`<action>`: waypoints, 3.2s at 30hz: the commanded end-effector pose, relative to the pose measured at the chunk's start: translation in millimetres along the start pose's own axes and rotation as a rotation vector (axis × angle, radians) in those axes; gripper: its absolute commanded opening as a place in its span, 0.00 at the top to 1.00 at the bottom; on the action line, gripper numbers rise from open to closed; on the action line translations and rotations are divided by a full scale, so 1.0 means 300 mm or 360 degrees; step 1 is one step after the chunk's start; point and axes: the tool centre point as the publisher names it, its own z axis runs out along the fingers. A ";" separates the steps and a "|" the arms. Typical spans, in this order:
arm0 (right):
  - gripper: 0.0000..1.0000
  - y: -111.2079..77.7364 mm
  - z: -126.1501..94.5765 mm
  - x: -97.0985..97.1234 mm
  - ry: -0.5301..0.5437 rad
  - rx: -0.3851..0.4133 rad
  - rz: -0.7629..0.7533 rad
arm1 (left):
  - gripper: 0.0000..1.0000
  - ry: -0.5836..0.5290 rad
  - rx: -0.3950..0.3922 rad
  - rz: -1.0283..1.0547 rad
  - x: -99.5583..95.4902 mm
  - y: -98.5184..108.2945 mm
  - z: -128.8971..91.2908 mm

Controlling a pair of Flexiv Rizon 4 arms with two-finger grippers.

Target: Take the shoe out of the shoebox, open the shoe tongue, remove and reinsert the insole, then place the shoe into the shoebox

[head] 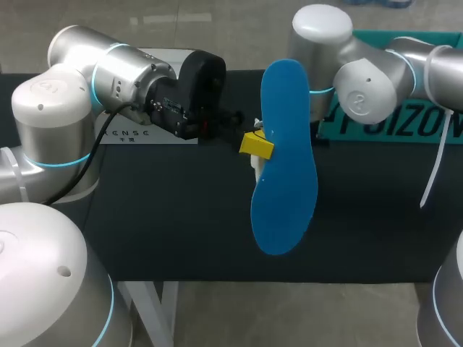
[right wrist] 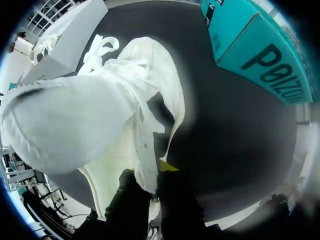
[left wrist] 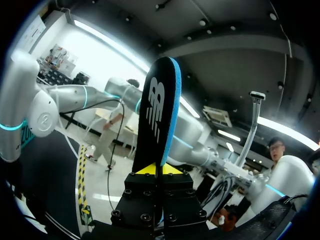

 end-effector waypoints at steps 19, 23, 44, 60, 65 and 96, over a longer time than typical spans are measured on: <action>0.00 -0.052 -0.187 -0.080 0.0454 -0.0027 -0.0065 | 1.00 0.0000 0.0003 0.0001 -0.001 0.002 0.002; 0.00 -0.047 -0.235 -0.094 0.0445 0.0030 -0.0140 | 1.00 0.0000 0.0003 0.0001 -0.001 0.002 0.002; 0.00 -0.059 -0.546 -0.090 0.1310 -0.0193 0.0185 | 1.00 0.0000 0.0003 0.0001 -0.001 0.002 0.002; 0.00 -0.100 -0.776 -0.202 0.1875 -0.0132 0.0267 | 1.00 0.0000 0.0003 0.0001 -0.001 0.002 0.002; 0.00 -0.093 -0.849 -0.202 0.1943 -0.0207 0.0217 | 1.00 0.0000 0.0003 0.0001 -0.001 0.002 0.002; 0.00 -0.073 -0.954 -0.177 0.2068 -0.0451 0.0277 | 1.00 0.0000 0.0003 0.0001 -0.001 0.002 0.002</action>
